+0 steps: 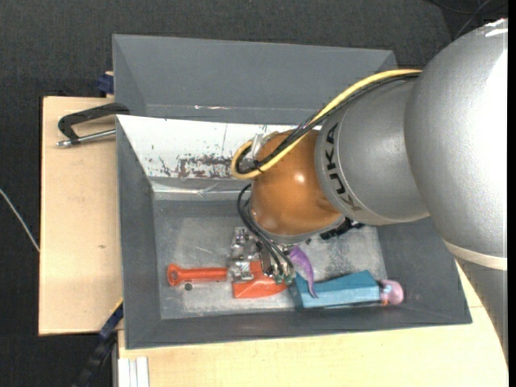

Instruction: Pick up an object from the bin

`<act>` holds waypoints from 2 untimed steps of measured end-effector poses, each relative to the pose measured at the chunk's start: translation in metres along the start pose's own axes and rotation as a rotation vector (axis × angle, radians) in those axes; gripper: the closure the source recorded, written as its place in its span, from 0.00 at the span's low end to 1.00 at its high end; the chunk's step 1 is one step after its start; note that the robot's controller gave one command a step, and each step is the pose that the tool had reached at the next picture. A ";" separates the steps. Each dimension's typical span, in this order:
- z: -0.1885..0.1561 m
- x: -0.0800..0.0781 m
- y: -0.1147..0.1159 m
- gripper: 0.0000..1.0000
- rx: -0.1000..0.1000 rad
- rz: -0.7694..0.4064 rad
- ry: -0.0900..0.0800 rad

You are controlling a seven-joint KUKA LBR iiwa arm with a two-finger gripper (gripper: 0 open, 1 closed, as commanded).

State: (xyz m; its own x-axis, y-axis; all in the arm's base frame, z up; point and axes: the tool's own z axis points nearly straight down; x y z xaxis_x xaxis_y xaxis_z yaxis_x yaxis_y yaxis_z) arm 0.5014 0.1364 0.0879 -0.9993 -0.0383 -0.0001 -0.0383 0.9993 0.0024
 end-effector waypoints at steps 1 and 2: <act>-0.039 -0.007 0.000 1.00 0.001 0.009 0.001; -0.089 0.005 0.003 1.00 0.001 -0.004 -0.003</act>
Offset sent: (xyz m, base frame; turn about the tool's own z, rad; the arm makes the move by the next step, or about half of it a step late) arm -0.0085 0.0027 0.0933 -0.0074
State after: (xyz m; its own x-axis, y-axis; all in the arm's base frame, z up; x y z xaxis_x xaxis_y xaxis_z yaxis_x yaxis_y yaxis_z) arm 0.4961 0.1392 0.1772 -0.9991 -0.0425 -0.0027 -0.0425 0.9991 0.0018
